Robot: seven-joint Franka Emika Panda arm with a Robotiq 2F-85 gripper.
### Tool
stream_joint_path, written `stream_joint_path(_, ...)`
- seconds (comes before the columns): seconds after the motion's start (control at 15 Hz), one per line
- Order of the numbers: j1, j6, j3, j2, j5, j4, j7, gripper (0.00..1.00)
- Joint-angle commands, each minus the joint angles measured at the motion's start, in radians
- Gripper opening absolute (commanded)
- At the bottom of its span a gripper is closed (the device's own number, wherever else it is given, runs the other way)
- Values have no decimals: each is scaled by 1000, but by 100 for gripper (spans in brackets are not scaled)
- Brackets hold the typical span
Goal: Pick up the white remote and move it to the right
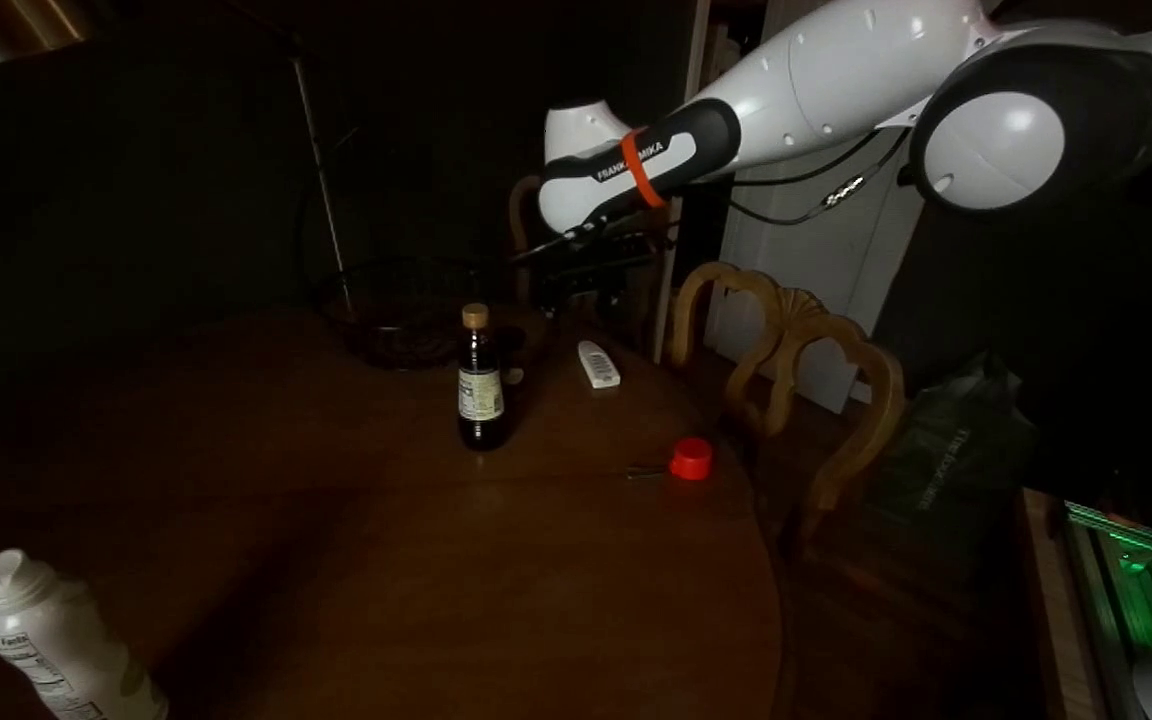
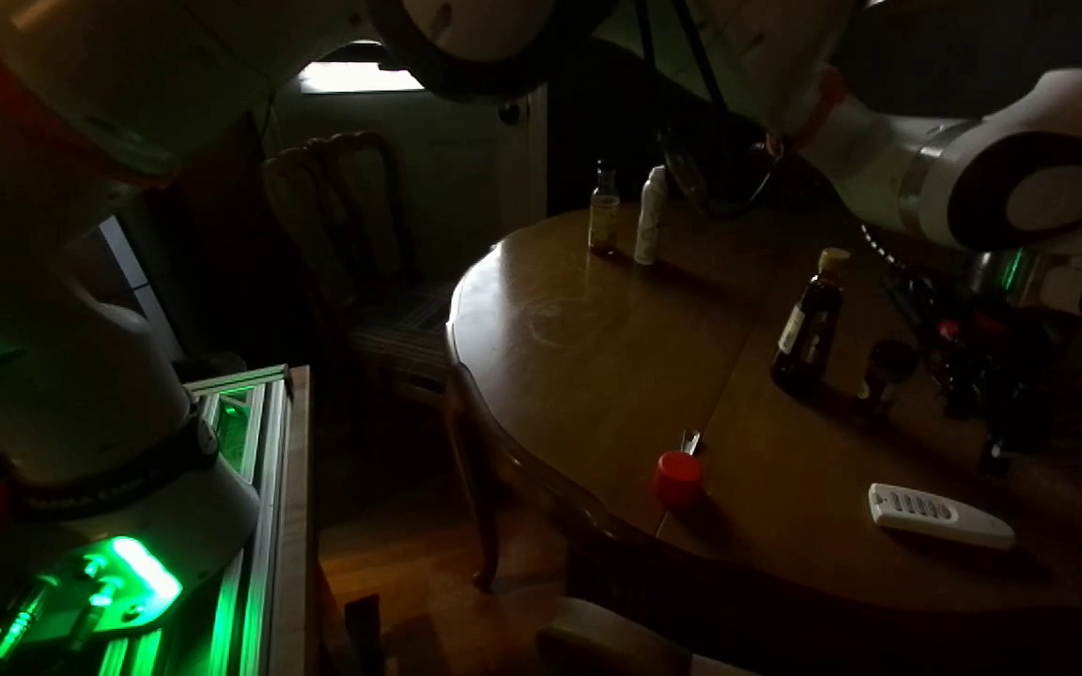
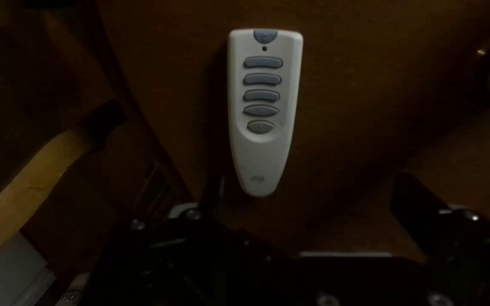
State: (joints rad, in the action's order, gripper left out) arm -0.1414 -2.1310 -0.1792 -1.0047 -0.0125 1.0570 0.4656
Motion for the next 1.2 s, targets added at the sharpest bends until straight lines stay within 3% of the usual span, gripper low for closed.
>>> stream_joint_path(0.0,48,34,-38,199,-44,159,18,100)
stream_joint_path(0.27,94,136,-64,396,-97,294,-7,100)
stream_joint_path(0.6,124,355,-8,634,-138,488,-122,100)
stream_joint_path(0.8,144,371,35,761,-161,620,-177,100)
stream_joint_path(0.87,121,393,26,646,-144,467,-136,100)
stream_joint_path(1.13,135,393,50,736,-150,571,-156,100)
